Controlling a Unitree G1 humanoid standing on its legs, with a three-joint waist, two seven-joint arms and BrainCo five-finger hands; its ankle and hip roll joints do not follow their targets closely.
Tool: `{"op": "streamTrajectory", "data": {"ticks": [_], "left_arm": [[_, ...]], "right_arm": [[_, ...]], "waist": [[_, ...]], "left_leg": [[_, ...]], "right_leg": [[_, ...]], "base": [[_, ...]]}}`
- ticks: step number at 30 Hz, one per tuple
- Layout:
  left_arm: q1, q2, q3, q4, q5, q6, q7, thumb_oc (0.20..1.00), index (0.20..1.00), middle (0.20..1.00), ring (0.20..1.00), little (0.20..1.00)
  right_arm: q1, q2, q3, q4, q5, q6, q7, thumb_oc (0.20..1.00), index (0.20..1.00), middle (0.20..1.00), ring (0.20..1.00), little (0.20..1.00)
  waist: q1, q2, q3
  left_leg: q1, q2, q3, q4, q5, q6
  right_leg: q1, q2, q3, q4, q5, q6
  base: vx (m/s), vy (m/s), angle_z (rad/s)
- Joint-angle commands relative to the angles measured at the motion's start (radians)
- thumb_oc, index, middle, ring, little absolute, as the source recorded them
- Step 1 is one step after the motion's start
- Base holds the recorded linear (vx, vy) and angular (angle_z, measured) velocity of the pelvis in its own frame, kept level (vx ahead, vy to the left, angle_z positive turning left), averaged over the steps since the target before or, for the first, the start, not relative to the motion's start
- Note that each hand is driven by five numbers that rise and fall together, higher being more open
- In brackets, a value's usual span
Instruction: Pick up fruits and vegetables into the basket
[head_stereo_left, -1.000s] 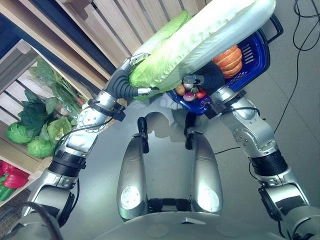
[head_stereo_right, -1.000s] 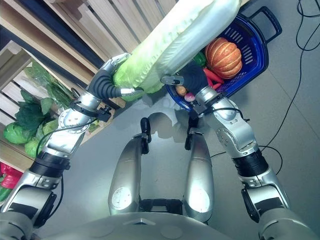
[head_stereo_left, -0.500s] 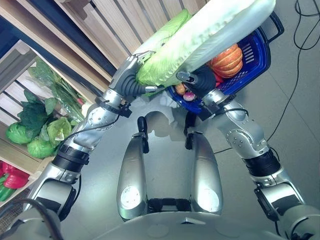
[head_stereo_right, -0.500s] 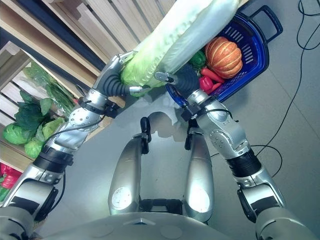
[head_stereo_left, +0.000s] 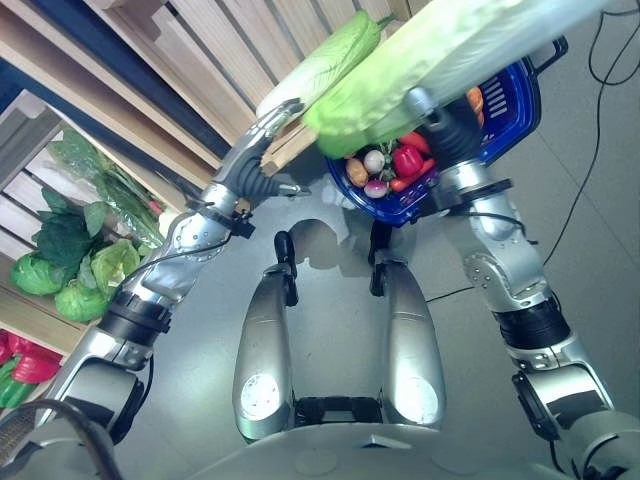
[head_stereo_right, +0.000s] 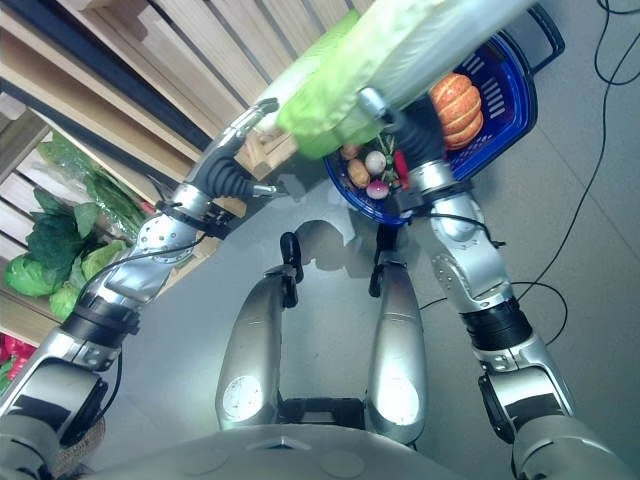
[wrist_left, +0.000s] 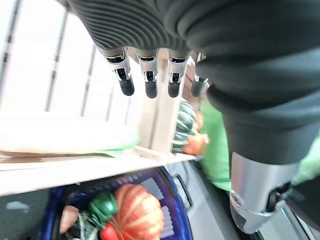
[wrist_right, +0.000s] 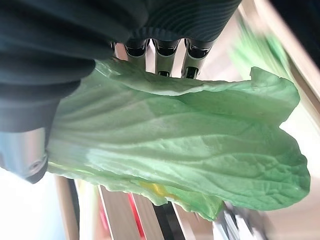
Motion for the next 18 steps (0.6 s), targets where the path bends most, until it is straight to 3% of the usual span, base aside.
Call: {"op": "streamTrajectory", "data": {"ticks": [1, 5, 7, 9, 13, 18], "left_arm": [[0.013, -0.009, 0.076, -0.045, -0.072, -0.062, 0.103, 1.0, 1.0, 1.0, 1.0, 1.0], [-0.004, -0.04, 0.122, -0.034, -0.126, -0.075, 0.168, 1.0, 1.0, 1.0, 1.0, 1.0], [-0.024, -0.051, 0.136, -0.029, -0.14, -0.076, 0.201, 1.0, 1.0, 1.0, 1.0, 1.0], [-0.049, -0.06, 0.145, -0.034, -0.139, -0.071, 0.233, 1.0, 1.0, 1.0, 1.0, 1.0], [-0.128, -0.081, 0.152, -0.025, -0.133, -0.055, 0.303, 1.0, 1.0, 1.0, 1.0, 1.0], [-0.262, -0.069, 0.119, 0.032, -0.117, -0.001, 0.38, 1.0, 1.0, 1.0, 1.0, 1.0]], "right_arm": [[0.019, -0.019, -0.071, -0.091, -0.044, -0.138, -0.071, 0.2, 0.2, 0.2, 0.2, 0.2], [0.049, -0.028, -0.118, -0.037, -0.074, -0.164, -0.149, 0.2, 0.2, 0.2, 0.2, 0.2], [0.051, -0.029, -0.128, -0.006, -0.104, -0.151, -0.194, 0.2, 0.2, 0.2, 0.2, 0.2], [0.044, -0.032, -0.127, 0.025, -0.106, -0.13, -0.218, 0.2, 0.2, 0.2, 0.2, 0.2], [0.012, -0.035, -0.105, 0.132, -0.163, -0.062, -0.285, 0.2, 0.2, 0.2, 0.2, 0.2], [-0.078, -0.074, -0.048, 0.31, -0.101, 0.067, -0.27, 0.2, 0.2, 0.2, 0.2, 0.2]], "waist": [[-0.038, 0.036, -0.045], [-0.059, 0.058, -0.045], [-0.066, 0.067, -0.045], [-0.071, 0.073, -0.045], [-0.08, 0.085, -0.045], [-0.081, 0.101, -0.045]], "left_leg": [[-0.022, -0.038, 0.075, -0.064, 0.014, 0.05], [-0.04, -0.034, 0.092, -0.057, 0.018, 0.043], [-0.036, -0.037, 0.085, -0.048, -0.005, 0.033], [-0.058, -0.034, 0.099, -0.054, 0.022, 0.039], [-0.068, -0.04, 0.09, -0.045, 0.003, 0.025], [-0.097, -0.04, 0.088, -0.044, 0.014, 0.018]], "right_leg": [[0.01, 0.017, -0.06, 0.041, -0.093, 0.037], [-0.024, 0.017, -0.05, 0.07, -0.109, 0.027], [-0.03, 0.02, -0.037, 0.094, -0.143, 0.031], [-0.056, 0.021, -0.043, 0.097, -0.125, 0.018], [-0.078, 0.027, -0.028, 0.13, -0.165, 0.017], [-0.123, 0.027, -0.024, 0.16, -0.177, 0.007]], "base": [[0.01, 0.061, -0.13], [0.02, 0.065, -0.14], [0.09, 0.028, -0.16], [-0.02, 0.01, -0.07], [0.03, 0.003, -0.02], [0.02, -0.011, -0.05]]}}
